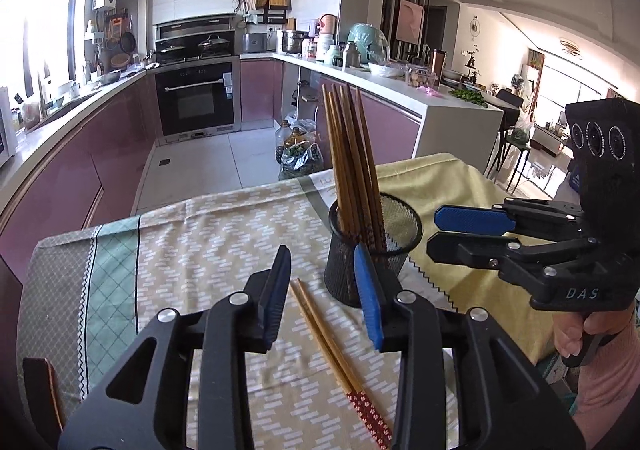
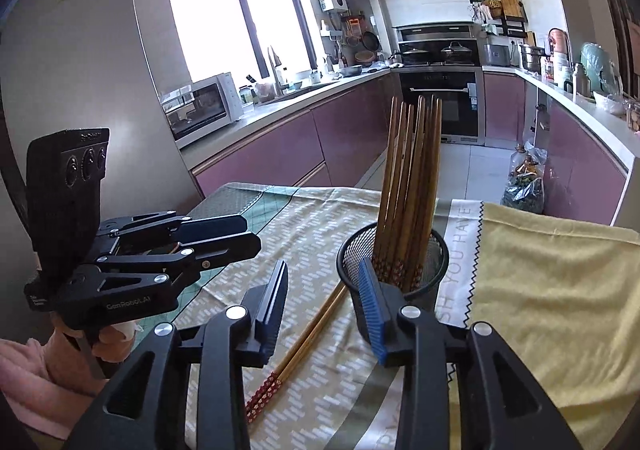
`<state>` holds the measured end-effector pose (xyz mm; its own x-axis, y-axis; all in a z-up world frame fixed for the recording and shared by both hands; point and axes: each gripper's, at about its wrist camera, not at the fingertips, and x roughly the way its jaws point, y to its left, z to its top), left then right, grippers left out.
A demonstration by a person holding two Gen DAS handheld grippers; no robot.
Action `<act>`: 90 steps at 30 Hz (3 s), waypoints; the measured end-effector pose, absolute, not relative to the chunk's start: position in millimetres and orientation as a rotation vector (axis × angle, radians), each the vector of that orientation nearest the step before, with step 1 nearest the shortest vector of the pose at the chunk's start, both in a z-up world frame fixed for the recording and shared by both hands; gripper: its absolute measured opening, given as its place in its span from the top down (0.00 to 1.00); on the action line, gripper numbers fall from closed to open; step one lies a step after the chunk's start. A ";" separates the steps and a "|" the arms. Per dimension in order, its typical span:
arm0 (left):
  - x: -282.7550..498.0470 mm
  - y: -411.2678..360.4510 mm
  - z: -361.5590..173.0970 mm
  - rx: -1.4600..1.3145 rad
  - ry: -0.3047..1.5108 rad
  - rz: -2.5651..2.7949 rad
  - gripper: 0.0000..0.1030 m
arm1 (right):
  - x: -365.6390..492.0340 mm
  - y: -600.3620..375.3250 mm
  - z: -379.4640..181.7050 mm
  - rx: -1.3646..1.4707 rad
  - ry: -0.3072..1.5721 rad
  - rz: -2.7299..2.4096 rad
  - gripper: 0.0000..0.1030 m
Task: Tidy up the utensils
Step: 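Pull both grippers back from the cup toward the last two chopsticks, then position the left gripper over one chopstick while the right gripper approaches the other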
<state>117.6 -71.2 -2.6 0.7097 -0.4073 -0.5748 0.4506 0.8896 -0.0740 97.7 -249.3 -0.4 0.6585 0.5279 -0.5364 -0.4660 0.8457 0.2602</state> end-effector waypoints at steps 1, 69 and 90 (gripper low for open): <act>116.4 -67.6 -9.5 0.066 0.638 -0.472 0.68 | 96.0 -248.1 -5.0 0.108 0.652 0.566 0.67; 91.2 -50.3 -122.2 0.020 0.922 -0.410 0.65 | 99.0 -183.8 -104.6 -0.010 0.945 0.483 0.80; 131.9 -67.8 -124.0 0.099 0.926 -0.430 0.66 | 128.6 -181.8 -105.4 -0.030 0.966 0.447 0.80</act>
<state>131.9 -67.8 -124.0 0.5229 -0.3166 -0.7914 0.4002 0.9109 -0.1000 128.6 -181.8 -105.4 0.4849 0.3539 -0.7998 -0.3800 0.9089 0.1718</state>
